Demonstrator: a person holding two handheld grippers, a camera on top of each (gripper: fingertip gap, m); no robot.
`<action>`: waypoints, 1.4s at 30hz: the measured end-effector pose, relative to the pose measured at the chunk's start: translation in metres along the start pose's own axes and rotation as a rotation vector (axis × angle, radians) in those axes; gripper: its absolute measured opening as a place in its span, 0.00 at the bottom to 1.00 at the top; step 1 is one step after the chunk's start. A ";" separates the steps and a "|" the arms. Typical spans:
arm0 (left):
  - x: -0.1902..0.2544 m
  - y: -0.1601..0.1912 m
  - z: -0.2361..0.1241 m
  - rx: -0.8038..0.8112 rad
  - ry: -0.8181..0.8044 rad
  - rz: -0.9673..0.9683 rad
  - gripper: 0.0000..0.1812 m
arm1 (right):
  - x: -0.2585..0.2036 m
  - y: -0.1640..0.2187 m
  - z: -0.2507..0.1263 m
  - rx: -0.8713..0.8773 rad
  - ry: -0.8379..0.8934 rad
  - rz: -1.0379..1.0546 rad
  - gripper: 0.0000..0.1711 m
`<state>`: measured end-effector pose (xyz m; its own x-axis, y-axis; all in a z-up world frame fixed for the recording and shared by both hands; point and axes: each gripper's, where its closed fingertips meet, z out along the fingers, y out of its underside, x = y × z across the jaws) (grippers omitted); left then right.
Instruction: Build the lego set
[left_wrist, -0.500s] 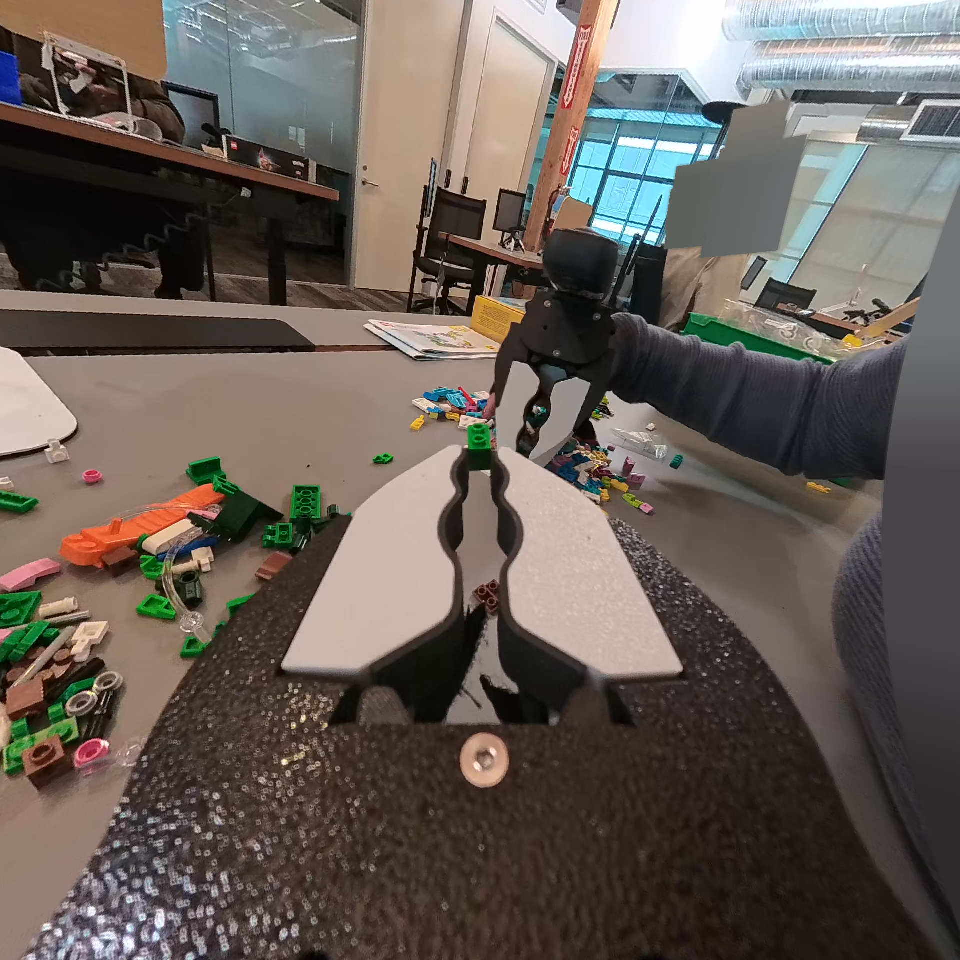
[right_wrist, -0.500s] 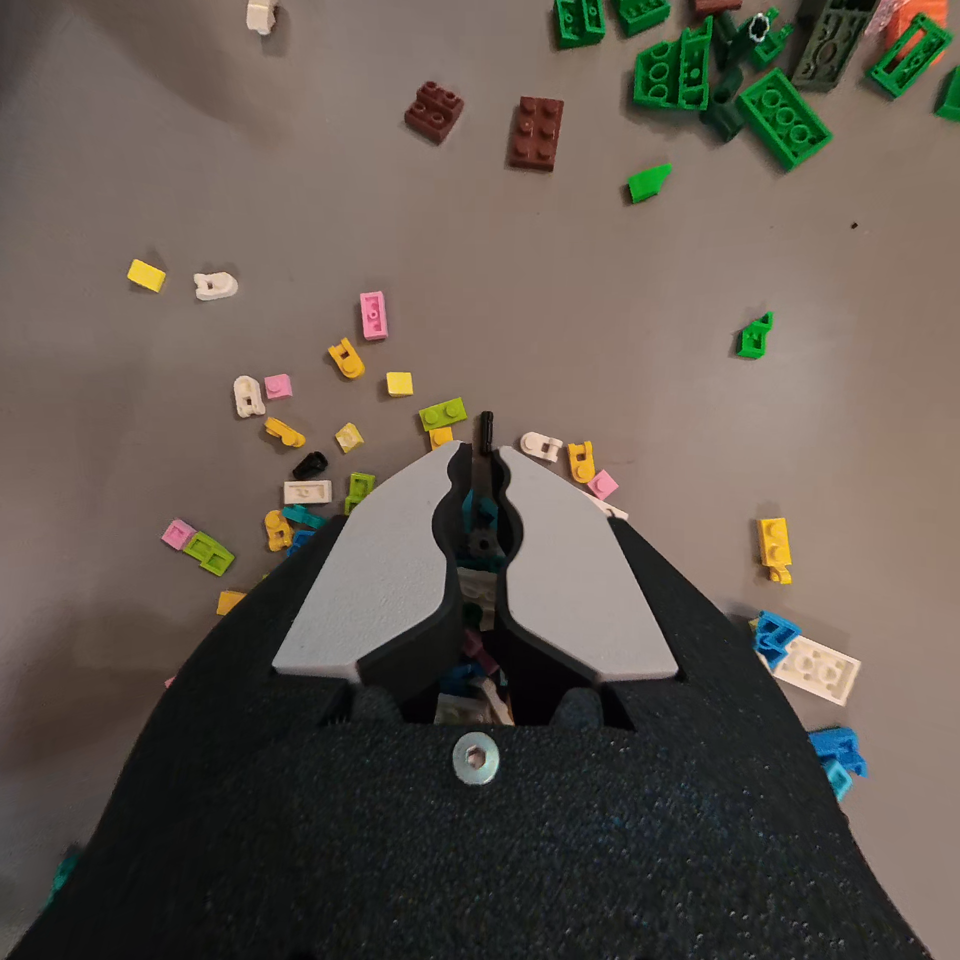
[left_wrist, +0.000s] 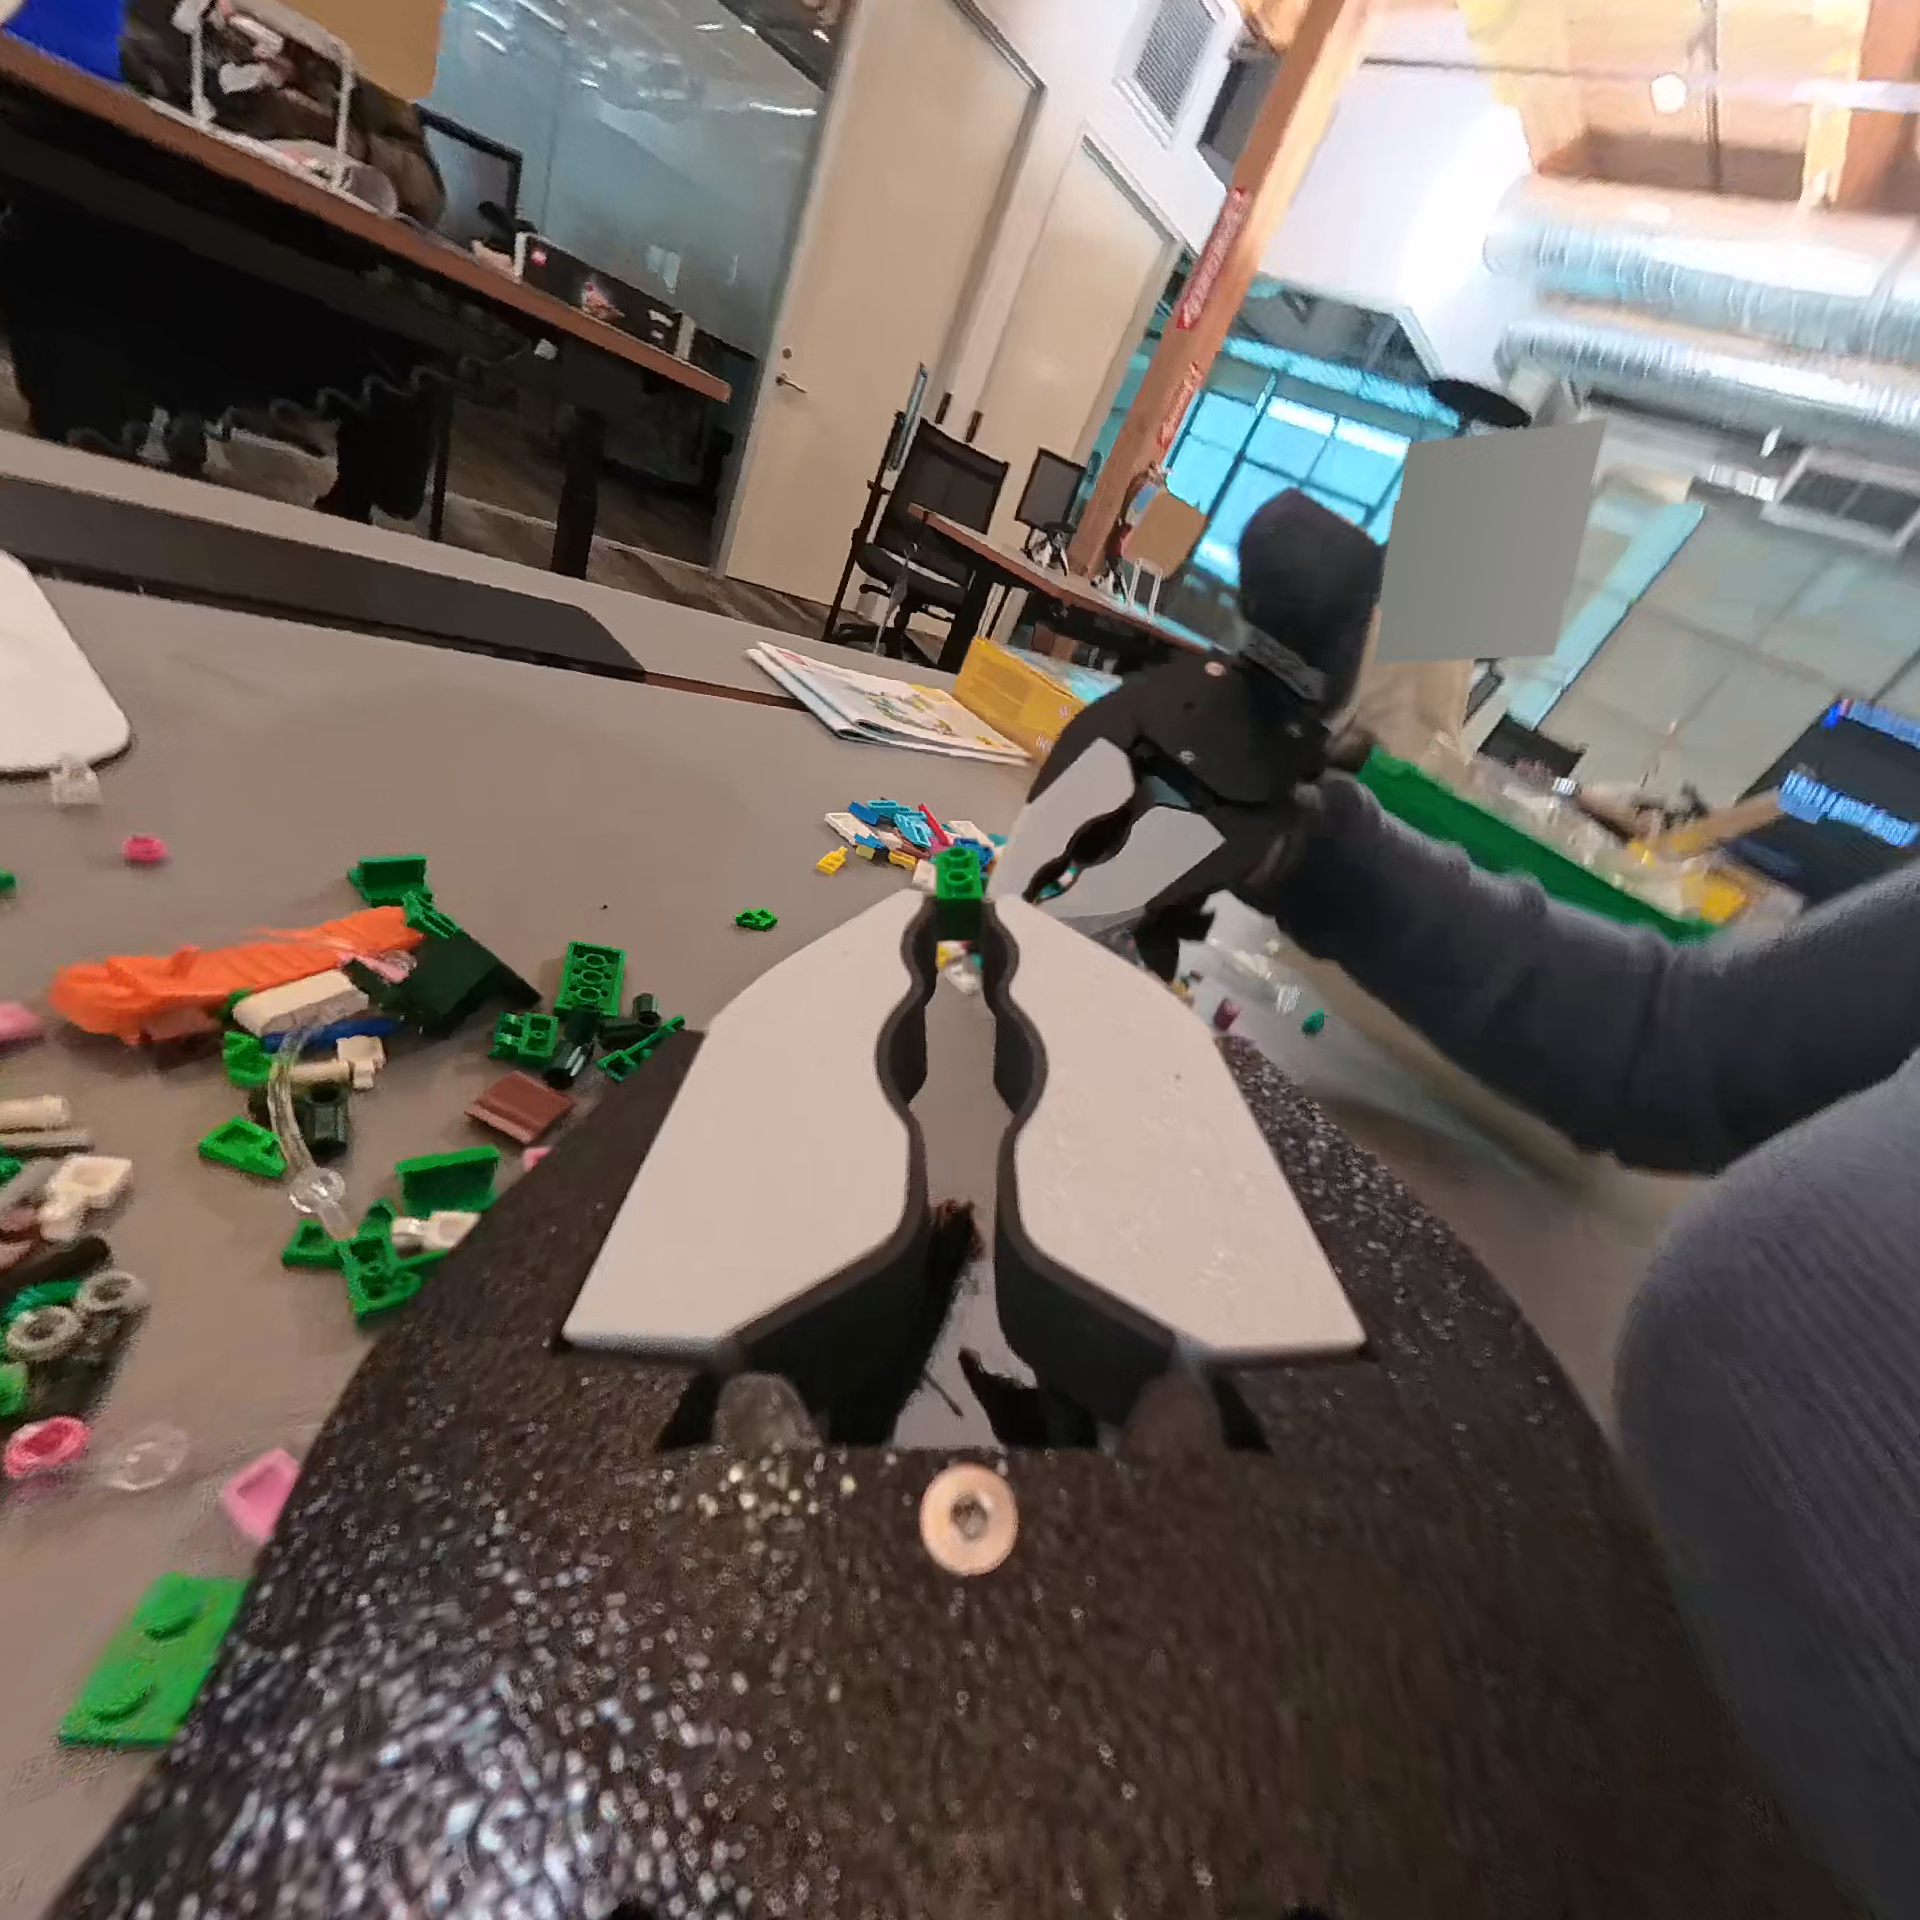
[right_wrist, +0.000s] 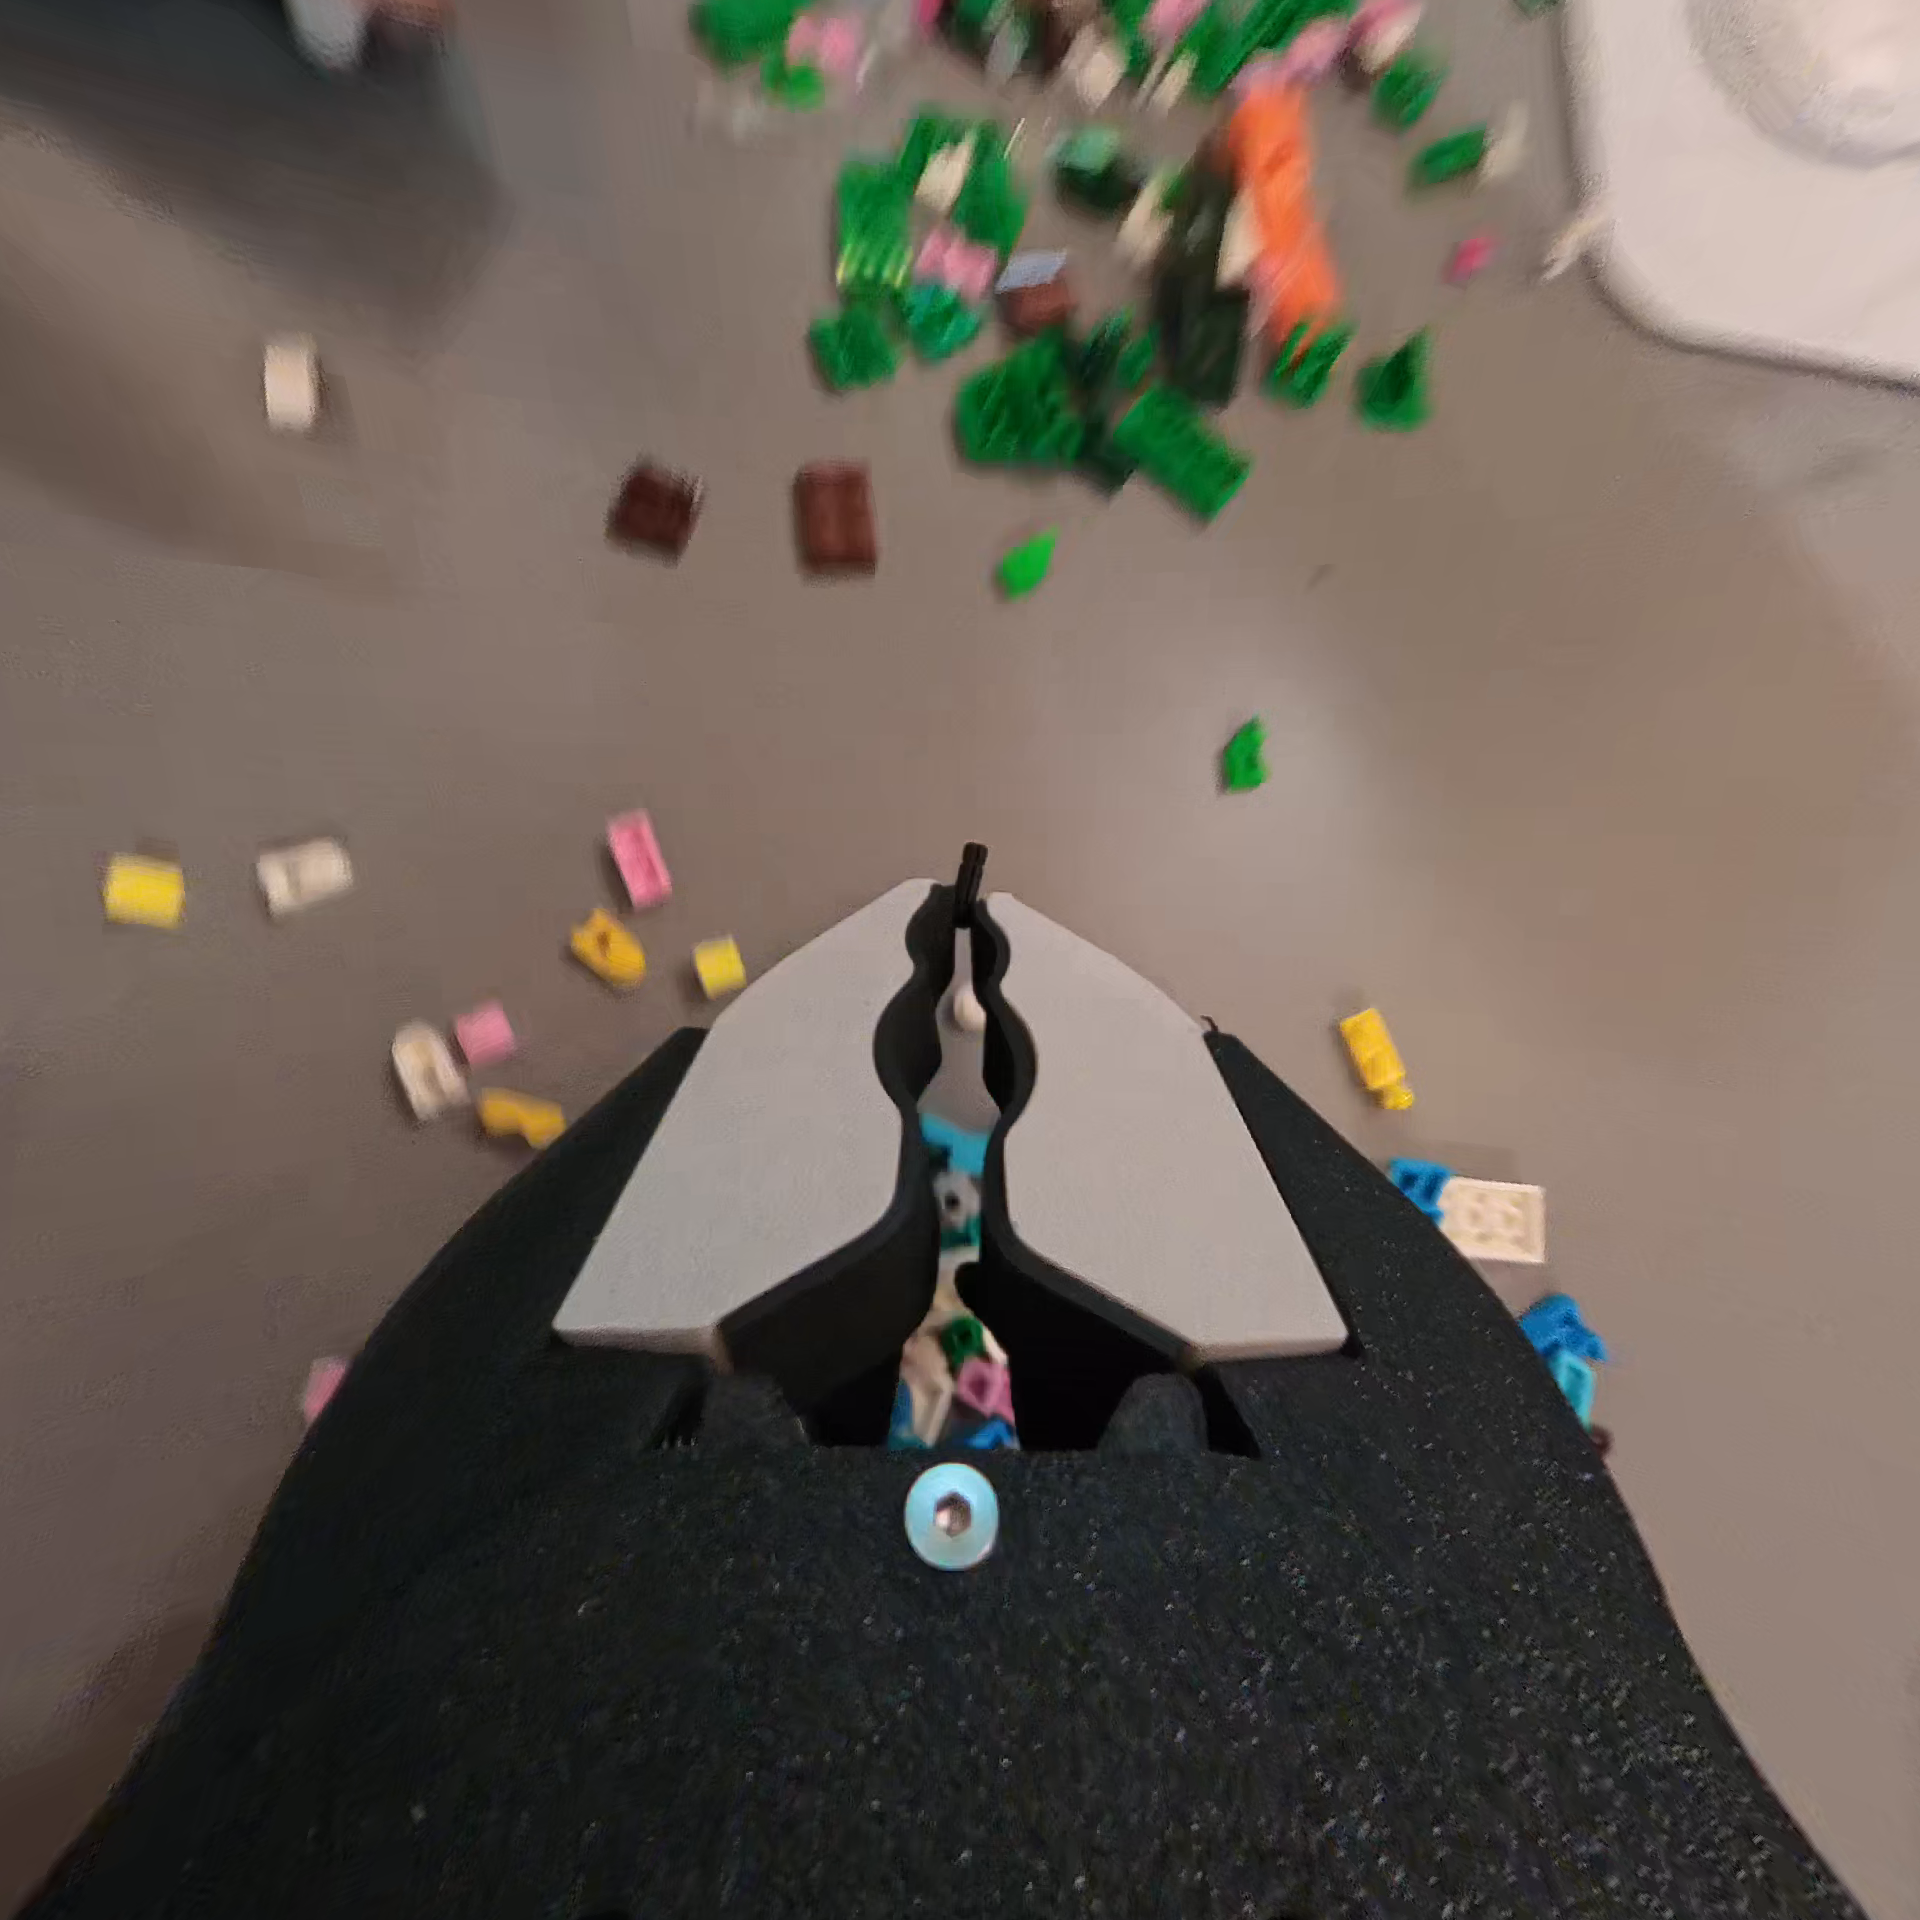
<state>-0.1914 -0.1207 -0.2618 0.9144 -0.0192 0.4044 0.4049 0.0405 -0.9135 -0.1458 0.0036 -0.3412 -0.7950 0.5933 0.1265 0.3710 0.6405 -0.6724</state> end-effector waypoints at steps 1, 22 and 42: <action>-0.001 -0.001 0.001 0.013 -0.009 -0.047 0.04 | 0.001 -0.016 -0.004 0.043 0.057 0.021 0.01; 0.094 -0.084 0.003 0.294 -0.144 0.552 0.04 | -0.059 -0.200 -0.090 0.727 0.386 -0.029 0.01; 0.121 -0.109 -0.004 0.346 -0.110 0.542 0.04 | -0.073 -0.221 -0.112 0.568 0.569 -0.156 0.01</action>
<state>-0.1252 -0.1313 -0.1137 0.9764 0.1963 -0.0902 -0.1533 0.3354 -0.9295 -0.1162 -0.1263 -0.1207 -0.3958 0.7722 0.4970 -0.1446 0.4821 -0.8641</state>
